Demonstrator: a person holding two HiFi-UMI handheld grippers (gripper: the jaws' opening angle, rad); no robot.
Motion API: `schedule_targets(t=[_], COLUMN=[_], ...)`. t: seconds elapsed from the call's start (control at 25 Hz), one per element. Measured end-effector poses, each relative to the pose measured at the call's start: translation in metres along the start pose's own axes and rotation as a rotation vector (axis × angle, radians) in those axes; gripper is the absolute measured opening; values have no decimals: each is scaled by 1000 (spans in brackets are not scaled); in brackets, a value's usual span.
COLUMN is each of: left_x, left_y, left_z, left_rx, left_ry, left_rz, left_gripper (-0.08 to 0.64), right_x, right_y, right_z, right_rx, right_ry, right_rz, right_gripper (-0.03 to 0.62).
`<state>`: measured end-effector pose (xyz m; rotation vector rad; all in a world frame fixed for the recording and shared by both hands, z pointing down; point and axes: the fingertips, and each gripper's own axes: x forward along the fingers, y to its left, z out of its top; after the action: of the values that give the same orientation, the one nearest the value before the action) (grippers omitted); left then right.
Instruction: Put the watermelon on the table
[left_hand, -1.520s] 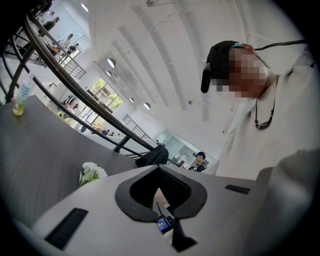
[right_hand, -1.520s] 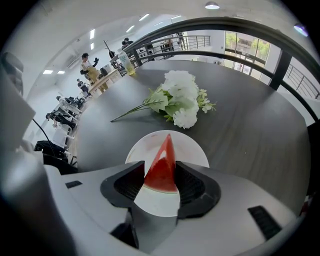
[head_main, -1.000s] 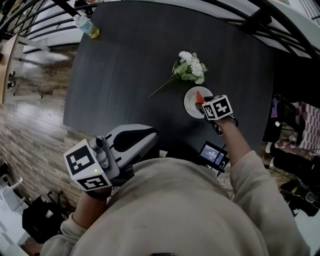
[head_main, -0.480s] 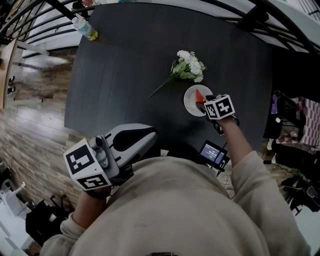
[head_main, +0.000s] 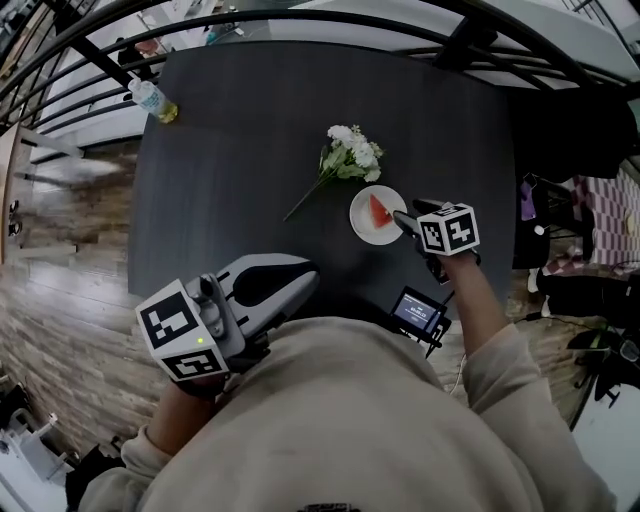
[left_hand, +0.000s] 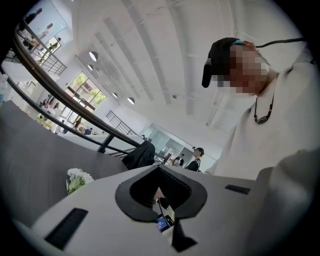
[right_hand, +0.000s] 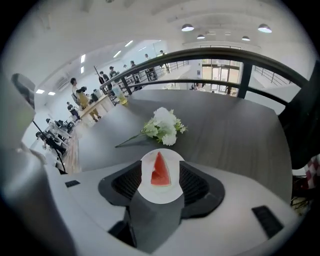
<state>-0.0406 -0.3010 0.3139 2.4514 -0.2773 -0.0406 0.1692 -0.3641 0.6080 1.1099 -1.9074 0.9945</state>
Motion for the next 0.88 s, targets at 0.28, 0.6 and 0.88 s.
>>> schedule_targets(t=[0.28,0.6,0.88], left_x=[8,15,17], left_y=[-10,-31,-46], left_z=[16,35,47], left_rx=[66,142,179], left_ry=[34,54,17], left_rz=[-111,-250,-343], left_gripper=[6,6,6], right_x=[-76,-180,-261], right_y=[39,124,172], right_z=[44,76,88], right_rx=[114,105,219], right_ry=[-262,-578,-912], right_rz=[122,328,372], right_gripper=[213,15,14])
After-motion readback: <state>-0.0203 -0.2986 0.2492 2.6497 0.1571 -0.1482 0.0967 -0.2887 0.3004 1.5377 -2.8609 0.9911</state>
